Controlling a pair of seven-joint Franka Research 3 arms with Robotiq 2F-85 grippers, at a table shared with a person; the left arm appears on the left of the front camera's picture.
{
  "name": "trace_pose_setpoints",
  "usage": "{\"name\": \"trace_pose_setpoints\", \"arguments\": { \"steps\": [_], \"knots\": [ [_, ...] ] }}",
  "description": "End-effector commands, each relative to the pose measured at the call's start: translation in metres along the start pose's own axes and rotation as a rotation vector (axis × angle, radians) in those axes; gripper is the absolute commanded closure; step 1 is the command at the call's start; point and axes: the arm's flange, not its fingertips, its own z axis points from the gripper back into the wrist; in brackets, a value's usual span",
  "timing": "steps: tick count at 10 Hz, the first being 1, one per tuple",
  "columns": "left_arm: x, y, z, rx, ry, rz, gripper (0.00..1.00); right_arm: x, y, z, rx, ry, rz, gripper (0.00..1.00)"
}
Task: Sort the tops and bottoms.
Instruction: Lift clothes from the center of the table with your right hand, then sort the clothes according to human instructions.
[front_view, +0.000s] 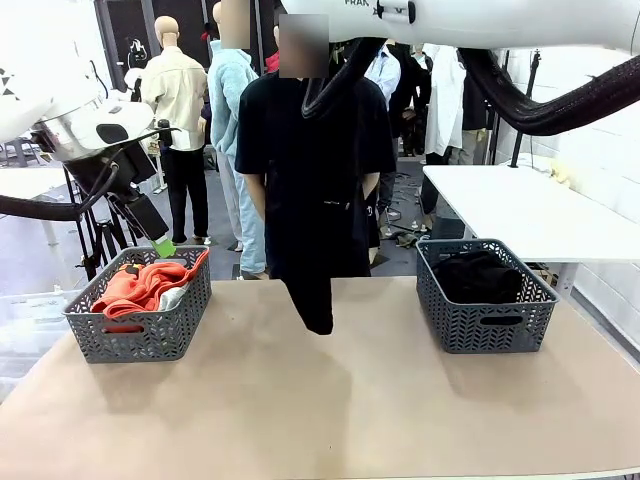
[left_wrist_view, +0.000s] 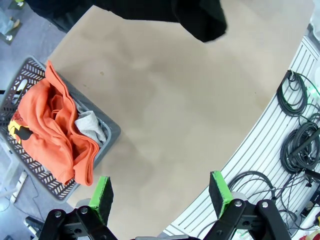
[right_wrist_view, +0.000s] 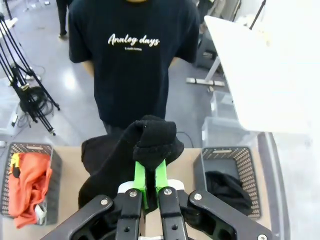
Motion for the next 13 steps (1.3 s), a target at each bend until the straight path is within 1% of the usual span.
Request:
{"name": "trace_pose_setpoints", "arguments": {
  "steps": [1, 13],
  "knots": [
    [-0.0024, -0.001, 0.0005, -0.002, 0.001, 0.0, 0.0, -0.006, -0.0033, -0.0069, -0.004, 0.025, 0.0, 1.0],
    [-0.0024, -0.001, 0.0005, -0.002, 0.001, 0.0, 0.0, -0.006, -0.0033, -0.0069, -0.004, 0.025, 0.0, 1.0]
  ]
}}
